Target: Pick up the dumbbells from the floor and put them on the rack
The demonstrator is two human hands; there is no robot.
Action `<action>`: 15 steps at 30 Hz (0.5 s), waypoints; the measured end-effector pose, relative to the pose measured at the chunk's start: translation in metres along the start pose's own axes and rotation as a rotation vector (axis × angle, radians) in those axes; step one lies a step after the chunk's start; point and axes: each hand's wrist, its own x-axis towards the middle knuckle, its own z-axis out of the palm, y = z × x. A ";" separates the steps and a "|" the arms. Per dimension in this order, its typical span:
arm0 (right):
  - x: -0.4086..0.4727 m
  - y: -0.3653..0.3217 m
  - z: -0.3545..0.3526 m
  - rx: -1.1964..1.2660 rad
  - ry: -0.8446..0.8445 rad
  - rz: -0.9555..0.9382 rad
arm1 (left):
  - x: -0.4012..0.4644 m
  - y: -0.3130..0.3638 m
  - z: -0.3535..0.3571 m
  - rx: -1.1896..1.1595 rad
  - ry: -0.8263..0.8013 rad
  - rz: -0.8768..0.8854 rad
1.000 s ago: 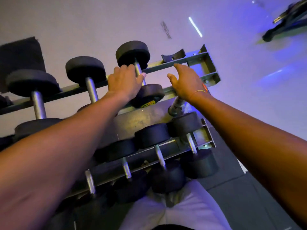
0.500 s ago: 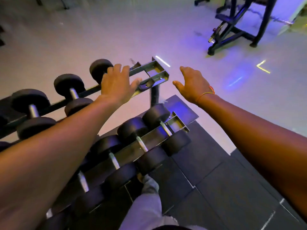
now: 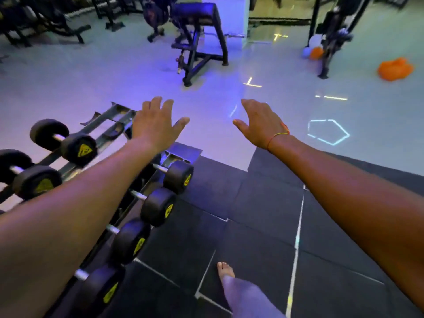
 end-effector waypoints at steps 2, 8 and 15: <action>-0.062 0.028 -0.017 0.008 0.009 0.095 | -0.029 0.042 0.000 -0.053 -0.006 0.095; -0.255 0.093 -0.056 -0.038 -0.065 0.288 | -0.136 0.168 -0.003 -0.141 -0.148 0.265; -0.448 0.188 -0.142 -0.109 0.015 0.571 | -0.218 0.349 -0.032 -0.210 -0.166 0.572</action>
